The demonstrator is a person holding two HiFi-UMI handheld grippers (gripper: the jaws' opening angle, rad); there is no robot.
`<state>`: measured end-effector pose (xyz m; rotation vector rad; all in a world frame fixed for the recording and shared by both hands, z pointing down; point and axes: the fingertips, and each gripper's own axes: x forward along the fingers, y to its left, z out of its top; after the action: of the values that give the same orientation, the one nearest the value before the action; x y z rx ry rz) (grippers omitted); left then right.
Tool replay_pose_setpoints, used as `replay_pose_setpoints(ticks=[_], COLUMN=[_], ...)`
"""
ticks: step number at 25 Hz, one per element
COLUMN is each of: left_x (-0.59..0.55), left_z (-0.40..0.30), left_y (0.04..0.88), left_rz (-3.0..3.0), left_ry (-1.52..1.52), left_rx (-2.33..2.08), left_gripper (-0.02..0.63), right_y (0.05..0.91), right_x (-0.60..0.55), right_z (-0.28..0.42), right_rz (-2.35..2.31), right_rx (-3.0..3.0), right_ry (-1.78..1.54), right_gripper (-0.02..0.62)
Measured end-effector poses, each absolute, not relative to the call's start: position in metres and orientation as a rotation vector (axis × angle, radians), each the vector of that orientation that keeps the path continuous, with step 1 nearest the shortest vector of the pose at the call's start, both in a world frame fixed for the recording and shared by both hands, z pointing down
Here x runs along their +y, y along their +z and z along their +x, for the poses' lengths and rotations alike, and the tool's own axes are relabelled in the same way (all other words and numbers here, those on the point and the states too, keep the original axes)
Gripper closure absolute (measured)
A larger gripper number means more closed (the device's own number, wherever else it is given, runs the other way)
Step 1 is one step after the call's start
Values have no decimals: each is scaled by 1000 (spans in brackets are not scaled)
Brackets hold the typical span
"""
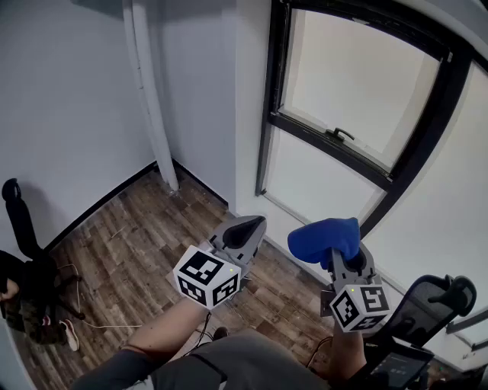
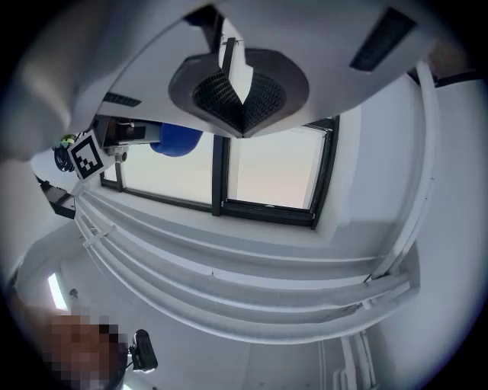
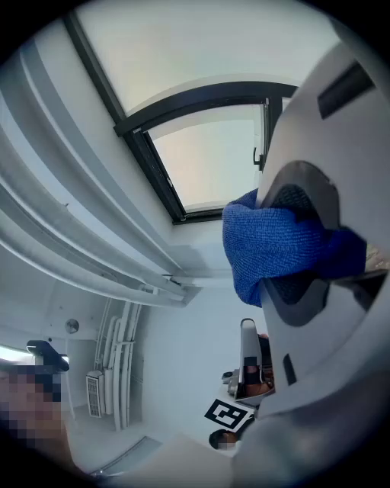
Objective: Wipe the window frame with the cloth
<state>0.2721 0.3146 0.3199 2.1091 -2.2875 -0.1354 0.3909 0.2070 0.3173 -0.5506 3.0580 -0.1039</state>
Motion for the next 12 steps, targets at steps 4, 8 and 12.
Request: replay_pose_setpoints(ticks=[4,8,12], left_x=[319,318,319], left_z=[273,272,270], left_y=[321,322,321], left_rz=[2113,2112,2116], left_ry=[-130,-130,-129], left_rx=[-2290,-2285,-2278], left_gripper=[597,597,597], right_y=[318,316,314], right_x=[212,212,214], right_z=[391,389,386], right_rz=[-549,-548,-541], right_rx=[3056,3059,3057], right_ry=[-106,-95,-87], right_gripper=[471,471,471])
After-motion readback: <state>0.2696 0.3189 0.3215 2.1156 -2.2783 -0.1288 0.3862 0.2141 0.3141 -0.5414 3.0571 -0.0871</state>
